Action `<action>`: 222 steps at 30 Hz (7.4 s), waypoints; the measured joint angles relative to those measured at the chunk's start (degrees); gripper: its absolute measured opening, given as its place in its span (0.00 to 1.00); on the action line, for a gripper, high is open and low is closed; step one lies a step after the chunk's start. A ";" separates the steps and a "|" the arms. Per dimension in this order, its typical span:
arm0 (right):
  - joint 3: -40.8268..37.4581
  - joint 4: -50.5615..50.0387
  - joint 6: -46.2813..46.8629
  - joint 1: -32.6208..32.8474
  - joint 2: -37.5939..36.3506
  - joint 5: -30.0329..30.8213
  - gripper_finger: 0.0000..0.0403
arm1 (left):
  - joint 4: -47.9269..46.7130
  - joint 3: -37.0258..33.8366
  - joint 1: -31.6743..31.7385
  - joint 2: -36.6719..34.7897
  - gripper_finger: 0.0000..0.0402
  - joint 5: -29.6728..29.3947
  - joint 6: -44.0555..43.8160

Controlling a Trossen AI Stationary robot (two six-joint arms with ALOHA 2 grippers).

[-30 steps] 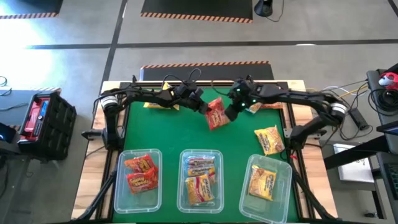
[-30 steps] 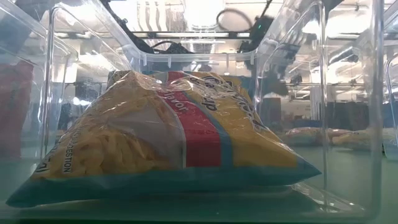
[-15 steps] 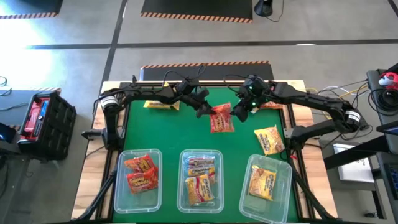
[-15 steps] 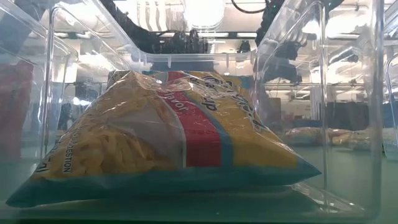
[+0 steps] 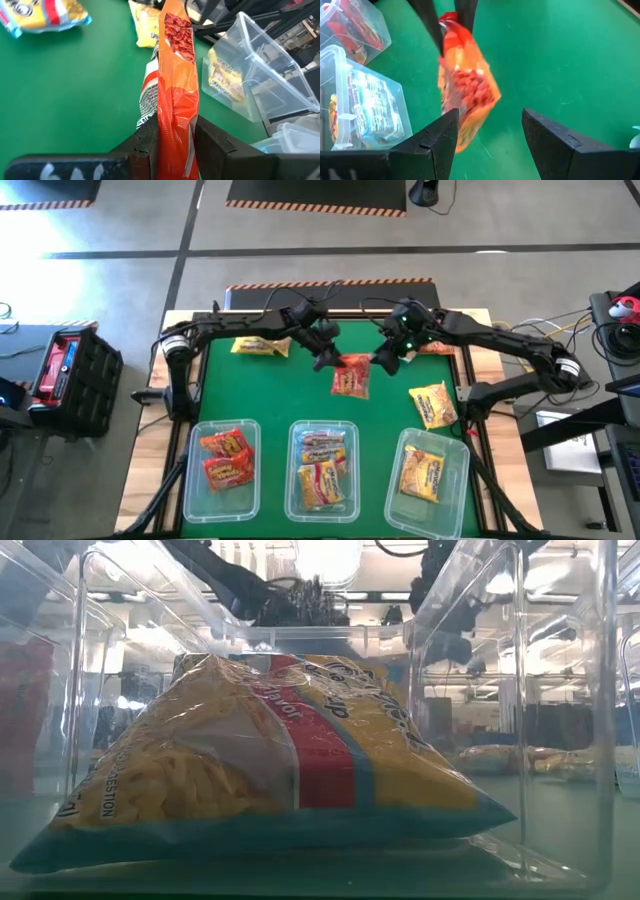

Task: Sort Maruchan noodles
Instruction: Put the orange noodle pack into the left transparent bin

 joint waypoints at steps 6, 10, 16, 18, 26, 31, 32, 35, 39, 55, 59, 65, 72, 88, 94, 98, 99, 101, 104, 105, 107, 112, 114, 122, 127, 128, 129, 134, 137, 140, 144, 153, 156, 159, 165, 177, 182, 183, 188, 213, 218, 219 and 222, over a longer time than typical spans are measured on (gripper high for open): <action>2.45 0.21 -2.92 0.00 1.60 0.02 0.52 | -0.86 1.78 -1.04 -0.02 0.20 -0.04 -0.21; 4.38 -0.11 -5.02 0.00 2.56 0.02 0.52 | -0.87 2.17 -2.01 -0.02 0.20 -0.02 -0.39; 6.76 -0.83 -5.12 0.01 5.23 -6.78 0.52 | -0.65 3.11 -2.71 -0.02 0.20 -3.87 -0.54; 6.80 -1.07 -5.12 0.15 6.02 -8.84 0.52 | -0.74 3.53 -2.71 -0.02 0.20 -3.87 -0.55; 6.80 -2.90 -5.01 0.42 7.80 -10.85 0.52 | -0.34 3.81 -3.42 -0.02 0.20 -2.07 -0.40; 6.78 -3.22 -6.04 1.27 10.00 -11.30 0.52 | 2.40 3.81 -3.81 -0.02 0.20 -2.27 -0.48; 6.78 -3.23 -6.05 1.41 10.39 -11.37 0.52 | 2.69 3.81 -3.90 -0.02 0.20 -2.33 -0.54; 6.76 -3.32 -6.09 1.80 11.45 -11.83 0.52 | 2.59 3.81 -4.17 -0.02 0.20 -2.36 -0.55; 6.76 -4.35 -7.13 1.78 12.25 -11.98 0.51 | 2.78 3.81 -4.22 -0.02 0.20 -2.48 -0.60; 6.70 -7.55 -10.21 1.69 12.42 -11.68 0.27 | 1.65 3.78 -2.68 -0.77 0.25 -3.56 -3.78; 6.65 -9.56 -11.03 1.18 11.42 -11.48 0.26 | -1.00 3.78 -1.12 -1.71 0.29 -3.60 -3.71; 6.65 -10.71 -12.07 -1.04 8.86 -11.40 0.26 | -4.24 3.74 -0.42 -1.86 0.31 -2.31 -3.21; 6.65 -12.32 -12.03 -5.46 5.84 -11.37 0.26 | -7.61 3.74 -1.31 -2.22 0.32 0.02 -1.82; 6.65 -12.35 -8.99 -7.04 2.82 -10.01 0.26 | 19.70 -25.15 -5.87 -23.94 0.32 -28.51 -21.21; 6.65 -4.19 -9.39 -7.06 3.69 -9.97 0.27 | 53.58 -40.97 -6.19 -27.34 0.32 -36.83 -29.07; 6.65 -3.61 -8.61 -7.00 4.47 -10.04 0.27 | 58.05 -42.86 -5.08 -27.01 0.32 -30.66 -37.75; 6.65 -3.66 -8.51 -6.74 4.66 -10.07 0.27 | 58.37 -43.04 -5.46 -27.01 0.32 -30.60 -37.32; 6.65 -3.60 -8.45 -6.09 4.76 -10.50 0.27 | 58.61 -42.26 -6.94 -26.53 0.32 -30.56 -35.17; 6.65 -3.58 -8.46 -5.16 4.76 -10.86 0.27 | 57.65 -40.14 -9.30 -26.38 0.34 -30.40 -32.46; 6.65 -3.57 -8.55 -4.98 4.76 -10.85 0.27 | 57.16 -39.34 -9.84 -26.38 0.35 -30.31 -30.66; 6.65 -3.47 -8.91 -4.90 4.76 -10.89 0.27 | 55.85 -38.57 -10.10 -26.59 0.38 -29.75 -27.09; 6.65 -1.03 -8.93 -4.74 4.75 -13.27 0.27 | 53.33 -38.09 -8.61 -26.60 0.48 -25.19 -21.01; 6.65 -0.11 -8.93 -4.68 4.76 -14.73 0.27 | 53.14 -38.27 -7.77 -26.55 0.52 -24.48 -19.94; 6.67 7.95 -11.83 -2.47 4.89 -18.13 0.27 | 52.99 -38.29 -6.38 -24.94 0.58 -24.82 -15.69; 6.67 12.14 -12.10 -2.00 5.68 -17.95 0.27 | 52.90 -36.99 -5.92 -23.44 0.58 -26.49 -12.53; 6.67 12.24 -12.14 -1.99 5.82 -17.98 0.27 | 52.83 -36.64 -5.91 -23.14 0.58 -26.82 -11.96; 6.67 12.36 -12.21 -1.99 5.89 -17.99 0.27 | 52.83 -36.15 -5.89 -22.75 0.58 -27.01 -11.50; 6.67 13.11 -13.09 -1.87 5.97 -17.94 0.27 | 52.86 -34.32 -5.82 -20.67 0.58 -26.90 -11.03; 6.67 13.60 -13.30 -1.88 5.97 -17.79 0.27 | 52.78 -33.27 -5.79 -19.32 0.58 -25.81 -12.48; 6.67 13.56 -14.26 -1.90 5.94 -18.04 0.27 | 52.76 -32.06 -5.79 -17.89 0.58 -23.33 -14.48; 6.65 13.49 -15.17 -1.88 5.94 -18.34 0.27 | 52.76 -30.56 -5.73 -16.13 0.58 -19.99 -17.47; 6.65 13.67 -15.35 -1.86 5.94 -17.99 0.27 | 52.46 -30.20 -5.59 -15.76 0.50 -17.92 -19.23; 6.65 13.77 -15.13 -1.84 5.94 -18.13 0.27 | 52.50 -30.20 -5.55 -15.74 0.46 -16.59 -21.59; 6.65 13.82 -15.01 -1.81 5.94 -18.43 0.27 | 52.50 -30.20 -5.53 -15.76 0.45 -14.94 -23.40; 6.65 13.91 -14.96 -1.79 5.94 -17.98 0.27 | 52.37 -30.09 -5.53 -15.76 0.50 -14.43 -24.21; 6.65 13.84 -13.34 -1.81 5.94 -17.53 0.27 | 52.04 -30.09 -5.08 -15.74 0.65 -10.97 -24.84; 6.65 13.98 -12.39 -1.81 5.94 -17.50 0.27 | 50.96 -30.09 -4.44 -15.74 0.67 -7.83 -24.81; 6.65 14.01 -12.37 -1.81 5.94 -17.51 0.27 | 50.81 -30.12 -4.40 -15.74 0.68 -7.55 -24.79; 6.65 14.63 -10.92 -1.86 5.92 -17.49 0.27 | 50.40 -30.16 -4.32 -15.71 0.68 -7.19 -24.64; 6.73 14.39 -10.72 -1.64 5.81 -17.97 0.27 | 48.41 -25.29 -3.78 -11.56 0.53 -5.05 -23.41; 6.74 14.17 -11.14 -1.64 5.81 -18.05 0.27 | 48.30 -25.29 -3.72 -11.56 0.44 -5.45 -23.49; 6.74 14.12 -11.10 -1.64 5.81 -18.18 0.27 | 48.28 -25.29 -3.72 -11.56 0.42 -5.55 -23.50; 6.74 13.89 -9.99 -1.62 5.76 -18.23 0.27 | 48.28 -25.29 -3.72 -11.56 0.40 -5.62 -23.69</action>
